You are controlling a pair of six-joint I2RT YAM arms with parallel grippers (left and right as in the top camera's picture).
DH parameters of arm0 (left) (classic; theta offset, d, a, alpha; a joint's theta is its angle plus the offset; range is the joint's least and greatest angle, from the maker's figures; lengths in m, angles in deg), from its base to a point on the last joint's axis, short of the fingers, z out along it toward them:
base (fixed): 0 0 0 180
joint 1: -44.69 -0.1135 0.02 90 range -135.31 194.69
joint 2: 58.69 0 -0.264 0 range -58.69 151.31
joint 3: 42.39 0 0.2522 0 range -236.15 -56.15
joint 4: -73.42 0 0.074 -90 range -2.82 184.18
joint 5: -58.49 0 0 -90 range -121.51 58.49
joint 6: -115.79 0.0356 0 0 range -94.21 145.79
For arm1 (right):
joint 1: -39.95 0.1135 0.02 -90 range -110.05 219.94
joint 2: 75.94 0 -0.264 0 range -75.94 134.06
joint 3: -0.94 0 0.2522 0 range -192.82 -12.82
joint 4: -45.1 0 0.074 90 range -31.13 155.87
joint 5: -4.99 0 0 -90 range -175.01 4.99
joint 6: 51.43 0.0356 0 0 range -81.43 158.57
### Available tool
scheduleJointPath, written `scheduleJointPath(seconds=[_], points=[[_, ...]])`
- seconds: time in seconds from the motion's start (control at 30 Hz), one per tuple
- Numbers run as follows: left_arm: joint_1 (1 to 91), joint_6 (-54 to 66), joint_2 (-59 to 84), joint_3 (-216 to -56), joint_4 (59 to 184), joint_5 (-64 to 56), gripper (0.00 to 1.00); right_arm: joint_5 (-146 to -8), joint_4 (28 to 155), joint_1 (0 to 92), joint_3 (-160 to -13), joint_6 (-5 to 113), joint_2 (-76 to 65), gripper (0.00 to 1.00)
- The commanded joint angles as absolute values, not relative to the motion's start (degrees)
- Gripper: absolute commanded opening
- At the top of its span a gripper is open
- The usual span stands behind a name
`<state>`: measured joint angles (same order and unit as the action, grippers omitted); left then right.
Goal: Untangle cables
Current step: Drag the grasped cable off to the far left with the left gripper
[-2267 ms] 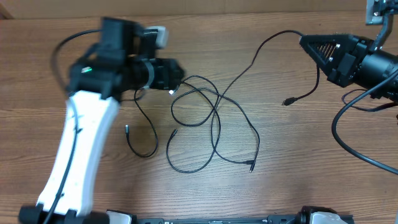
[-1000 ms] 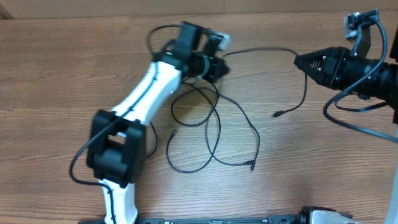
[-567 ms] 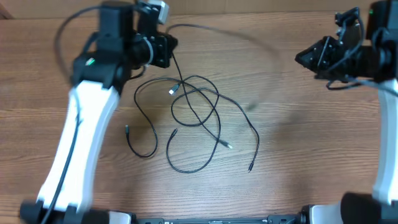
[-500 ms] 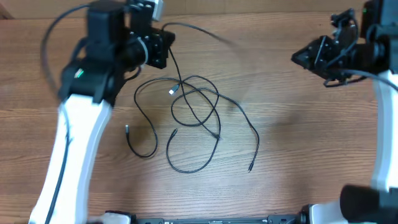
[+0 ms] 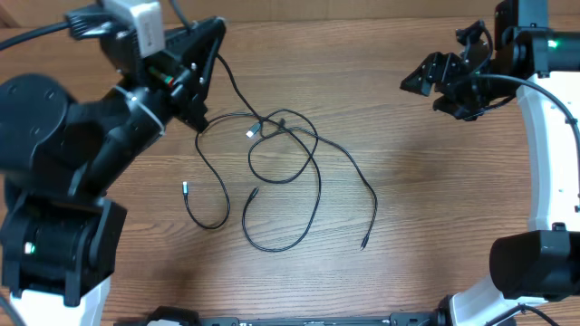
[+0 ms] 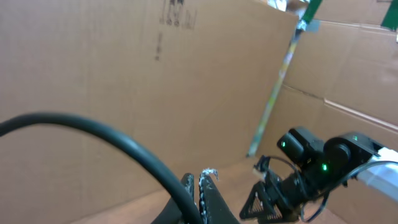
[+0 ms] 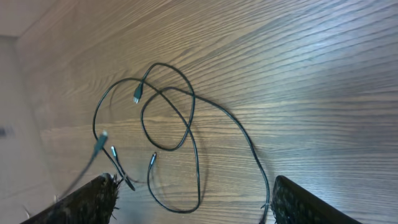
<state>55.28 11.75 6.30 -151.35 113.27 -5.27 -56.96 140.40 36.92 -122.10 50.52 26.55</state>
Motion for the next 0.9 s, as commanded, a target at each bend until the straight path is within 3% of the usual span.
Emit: scheduleJointPath(seconds=[0.0, 0.23, 0.53, 0.7, 0.87], points=[[54.19, 10.77, 6.08, -152.75, 113.14, -8.57, 0.04, -57.38, 139.99, 38.25, -122.25, 50.23, 26.53, 0.78], [48.24, 10.57, 7.5, -155.55, 116.63, -8.57, 0.04, -59.52, 140.03, 40.15, -122.21, 50.23, 26.53, 0.79], [39.85, 12.12, 18.08, -171.7, 133.05, -6.56, 0.04, -59.47, 139.57, 40.37, -122.16, 50.28, 26.53, 0.79], [34.47, 10.55, 27.43, -185.66, 141.38, -17.21, 0.04, -59.52, 139.33, 40.37, -121.81, 50.26, 26.58, 0.79], [26.63, 8.34, 32.85, -187.41, 141.94, -19.65, 0.04, -59.5, 138.85, 40.37, -121.51, 50.26, 26.69, 0.79]])
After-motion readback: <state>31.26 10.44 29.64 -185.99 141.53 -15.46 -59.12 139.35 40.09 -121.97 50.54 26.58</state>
